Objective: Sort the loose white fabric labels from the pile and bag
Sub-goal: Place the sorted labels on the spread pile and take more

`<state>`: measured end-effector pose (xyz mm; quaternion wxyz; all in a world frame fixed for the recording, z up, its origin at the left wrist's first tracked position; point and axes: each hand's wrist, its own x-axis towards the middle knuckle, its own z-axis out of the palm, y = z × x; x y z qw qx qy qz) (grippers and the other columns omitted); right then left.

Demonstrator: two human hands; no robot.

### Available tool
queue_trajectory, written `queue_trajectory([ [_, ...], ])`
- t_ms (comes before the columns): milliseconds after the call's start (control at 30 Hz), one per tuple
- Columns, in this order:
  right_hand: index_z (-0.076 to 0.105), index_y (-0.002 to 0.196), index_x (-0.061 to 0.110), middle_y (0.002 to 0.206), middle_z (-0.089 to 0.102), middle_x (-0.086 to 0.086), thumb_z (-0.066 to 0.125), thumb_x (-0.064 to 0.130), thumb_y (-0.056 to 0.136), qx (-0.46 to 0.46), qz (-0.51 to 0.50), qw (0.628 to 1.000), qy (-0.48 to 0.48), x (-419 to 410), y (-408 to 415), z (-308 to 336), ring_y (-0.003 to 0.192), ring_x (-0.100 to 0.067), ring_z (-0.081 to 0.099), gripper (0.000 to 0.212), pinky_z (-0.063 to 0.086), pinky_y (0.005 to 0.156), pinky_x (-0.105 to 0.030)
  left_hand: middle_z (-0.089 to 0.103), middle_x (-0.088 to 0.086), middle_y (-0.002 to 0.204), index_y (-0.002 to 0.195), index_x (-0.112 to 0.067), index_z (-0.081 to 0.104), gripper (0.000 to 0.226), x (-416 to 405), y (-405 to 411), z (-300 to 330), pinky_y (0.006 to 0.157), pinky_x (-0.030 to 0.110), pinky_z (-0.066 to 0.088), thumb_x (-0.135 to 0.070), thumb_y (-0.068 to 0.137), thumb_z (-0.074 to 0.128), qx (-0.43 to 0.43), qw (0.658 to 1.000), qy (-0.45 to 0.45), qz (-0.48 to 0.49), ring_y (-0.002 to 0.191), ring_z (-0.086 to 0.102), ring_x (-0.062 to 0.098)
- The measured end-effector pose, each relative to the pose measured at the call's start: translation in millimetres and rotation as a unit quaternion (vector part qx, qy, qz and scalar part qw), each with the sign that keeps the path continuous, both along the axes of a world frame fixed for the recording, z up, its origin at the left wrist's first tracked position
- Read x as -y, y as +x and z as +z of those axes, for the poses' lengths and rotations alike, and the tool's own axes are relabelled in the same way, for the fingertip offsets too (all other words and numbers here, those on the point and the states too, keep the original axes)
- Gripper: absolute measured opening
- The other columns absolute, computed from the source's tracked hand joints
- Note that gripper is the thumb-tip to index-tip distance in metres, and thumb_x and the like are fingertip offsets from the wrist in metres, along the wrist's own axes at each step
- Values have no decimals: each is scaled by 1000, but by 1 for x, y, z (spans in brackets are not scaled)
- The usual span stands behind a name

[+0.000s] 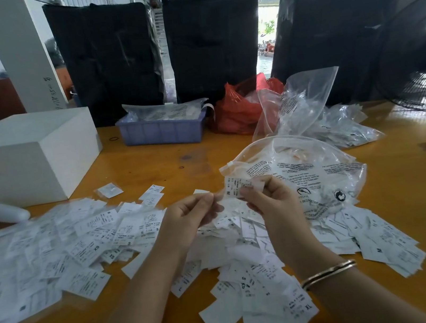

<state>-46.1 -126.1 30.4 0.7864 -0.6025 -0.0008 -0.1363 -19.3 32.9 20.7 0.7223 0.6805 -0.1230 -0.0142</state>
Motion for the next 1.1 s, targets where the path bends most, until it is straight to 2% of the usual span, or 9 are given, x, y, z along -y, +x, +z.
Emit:
queue_trajectory([
  [200, 62, 81, 16, 73, 64, -4, 69, 9, 84, 2, -24, 989, -146, 3, 2, -2, 70, -19, 55, 10, 48, 66, -31, 75, 0, 92, 93, -18, 73, 22, -1, 3, -1, 71, 19, 55, -28, 93, 53, -5, 1000, 8, 8, 85, 70, 15],
  [300, 64, 83, 18, 80, 69, -8, 67, 12, 86, -2, -34, 985, -170, 4, 3, -2, 74, -26, 61, 7, 52, 70, -38, 75, 1, 91, 95, -16, 72, 24, -1, 3, -1, 69, 19, 55, -28, 94, 51, -18, 1000, 7, -2, 84, 71, 15],
  [367, 65, 85, 18, 83, 69, -7, 66, 13, 87, -6, -37, 987, -157, 5, 4, -2, 79, -24, 63, 5, 54, 74, -37, 75, 2, 90, 96, -16, 72, 26, 0, 2, 0, 68, 18, 55, -30, 94, 50, -23, 1000, 11, -10, 82, 71, 15],
  [433, 65, 87, 18, 83, 71, -3, 66, 15, 87, -13, -36, 987, -157, 4, 5, -3, 81, -24, 66, 3, 55, 75, -36, 75, 2, 89, 96, -17, 72, 28, 0, 2, 0, 68, 17, 55, -33, 94, 49, -28, 999, 12, -17, 82, 71, 15],
  [600, 65, 87, 18, 82, 70, -10, 66, 15, 87, -19, -27, 981, -189, 1, 3, -4, 80, -37, 63, 4, 52, 76, -53, 75, 1, 90, 93, -23, 72, 37, 0, 1, 1, 69, 17, 55, -52, 76, 58, -29, 999, -8, -23, 84, 71, 14],
  [700, 64, 86, 16, 85, 68, -18, 65, 12, 87, -16, -23, 980, -199, 2, 4, -4, 76, -39, 60, 5, 51, 71, -49, 75, -1, 89, 94, -23, 70, 37, 0, 2, 1, 67, 15, 53, -44, 64, 72, -24, 999, -13, -35, 83, 71, 13],
  [800, 62, 83, 11, 79, 67, -15, 58, 4, 90, -7, 5, 976, -217, 5, 5, -4, 70, -23, 61, 11, 49, 66, -34, 75, -3, 85, 92, -21, 71, 21, 0, 3, -1, 64, 15, 53, -30, 72, 71, -19, 1000, 7, -9, 79, 71, 13],
  [900, 62, 82, 11, 70, 67, -3, 49, 0, 93, -5, 27, 970, -243, 7, 4, -3, 62, -7, 63, 20, 49, 60, -19, 75, -4, 83, 88, -23, 72, 28, 0, 3, -2, 63, 15, 52, -42, 69, 67, -13, 1000, 8, 3, 78, 71, 10],
  [1100, 63, 76, 12, 54, 57, -4, 42, -5, 89, -16, 41, 965, -257, 11, 4, -2, 55, -18, 49, 30, 39, 54, -25, 72, -8, 76, 78, -29, 74, 26, 1, 3, -4, 60, 15, 51, -50, 65, 67, 0, 1000, 22, 19, 67, 65, 2],
])
